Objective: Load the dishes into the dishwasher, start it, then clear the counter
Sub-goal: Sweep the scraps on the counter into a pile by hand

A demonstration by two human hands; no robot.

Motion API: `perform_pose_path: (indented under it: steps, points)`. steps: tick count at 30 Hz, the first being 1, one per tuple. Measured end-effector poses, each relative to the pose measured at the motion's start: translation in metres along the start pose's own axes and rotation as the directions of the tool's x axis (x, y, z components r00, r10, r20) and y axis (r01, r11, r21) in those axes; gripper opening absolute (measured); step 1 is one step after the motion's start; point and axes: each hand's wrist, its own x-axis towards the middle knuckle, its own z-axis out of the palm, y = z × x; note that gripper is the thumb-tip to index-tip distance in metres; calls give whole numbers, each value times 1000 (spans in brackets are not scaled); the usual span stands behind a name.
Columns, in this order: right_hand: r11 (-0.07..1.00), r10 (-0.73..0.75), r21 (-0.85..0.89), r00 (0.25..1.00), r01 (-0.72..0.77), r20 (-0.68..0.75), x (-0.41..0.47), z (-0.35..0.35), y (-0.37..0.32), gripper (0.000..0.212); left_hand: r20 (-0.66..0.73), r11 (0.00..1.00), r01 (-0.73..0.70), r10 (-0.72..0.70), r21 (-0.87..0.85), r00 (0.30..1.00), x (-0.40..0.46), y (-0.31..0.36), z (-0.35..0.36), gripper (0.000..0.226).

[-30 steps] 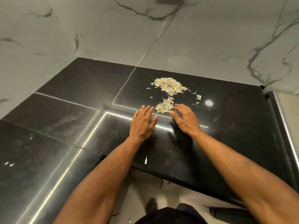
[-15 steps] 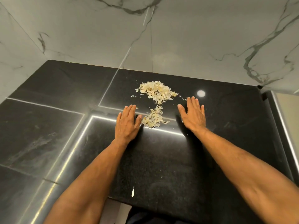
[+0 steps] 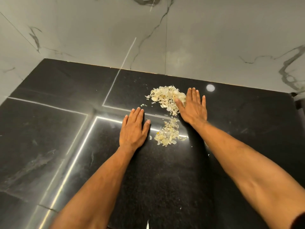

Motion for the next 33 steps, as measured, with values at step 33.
perform_pose_path:
  steps: [33]
  points:
    - [467,-866,184,406,865,291,31,1,-38,70,-94,988,107,-118,-108,989,-2,7,-2,72]
